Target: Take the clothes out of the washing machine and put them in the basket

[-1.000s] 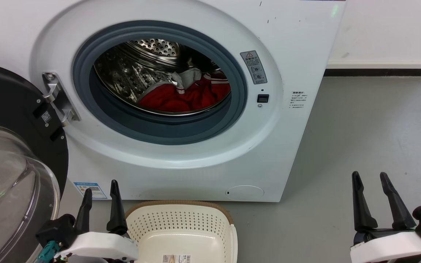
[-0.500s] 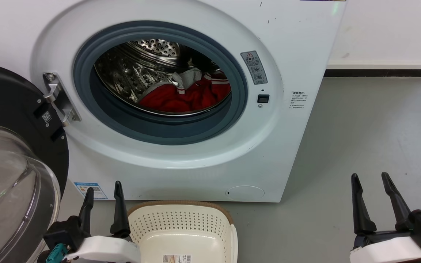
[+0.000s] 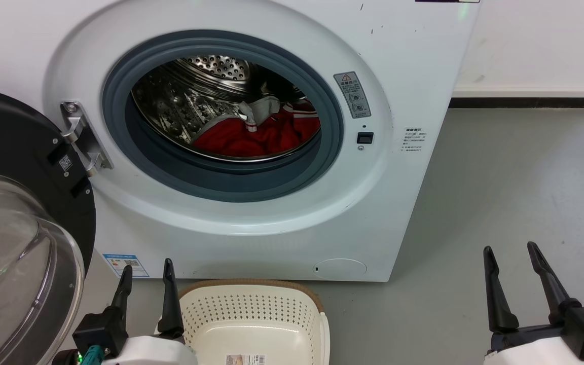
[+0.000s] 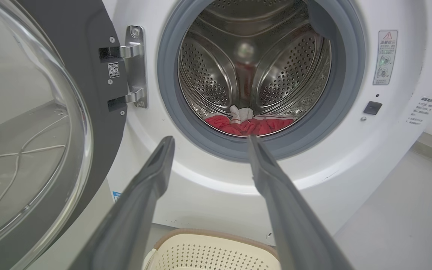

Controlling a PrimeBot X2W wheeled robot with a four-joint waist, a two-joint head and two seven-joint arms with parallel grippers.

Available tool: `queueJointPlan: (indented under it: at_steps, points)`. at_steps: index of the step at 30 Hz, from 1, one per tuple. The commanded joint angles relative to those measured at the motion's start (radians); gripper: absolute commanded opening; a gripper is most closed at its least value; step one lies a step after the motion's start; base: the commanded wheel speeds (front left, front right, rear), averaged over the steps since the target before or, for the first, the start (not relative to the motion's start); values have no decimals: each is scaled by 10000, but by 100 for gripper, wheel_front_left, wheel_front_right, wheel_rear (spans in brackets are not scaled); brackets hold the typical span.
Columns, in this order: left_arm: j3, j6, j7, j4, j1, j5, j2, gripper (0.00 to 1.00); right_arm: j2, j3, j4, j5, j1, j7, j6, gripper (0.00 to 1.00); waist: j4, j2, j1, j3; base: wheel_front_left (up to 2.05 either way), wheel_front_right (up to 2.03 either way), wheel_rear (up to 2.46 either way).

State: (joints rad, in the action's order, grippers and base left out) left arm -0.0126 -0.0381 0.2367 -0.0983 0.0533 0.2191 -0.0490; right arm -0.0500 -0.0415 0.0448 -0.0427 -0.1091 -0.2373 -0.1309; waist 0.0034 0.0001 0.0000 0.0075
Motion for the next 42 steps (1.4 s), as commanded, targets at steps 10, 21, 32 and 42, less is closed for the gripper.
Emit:
queueJointPlan:
  at_steps: [10,21,32,42]
  points:
    - [-93,-132,312,-24,205,-903,-21,100,-3,20,76,735,-306,-291,3,100,8,-1,0,-19,0,0,0]
    - [-87,-138,312,-74,230,-898,-20,100,-3,24,-84,621,-336,-290,3,100,20,-1,0,-17,0,0,0]
    - [-68,-106,312,-184,-27,-889,-20,100,-3,9,-60,568,-244,-290,3,100,14,-1,0,70,0,0,0]
    - [-70,451,289,-1777,-2089,-1367,-95,100,-2,75,53,591,234,-288,5,100,-177,-1,0,884,0,0,0]
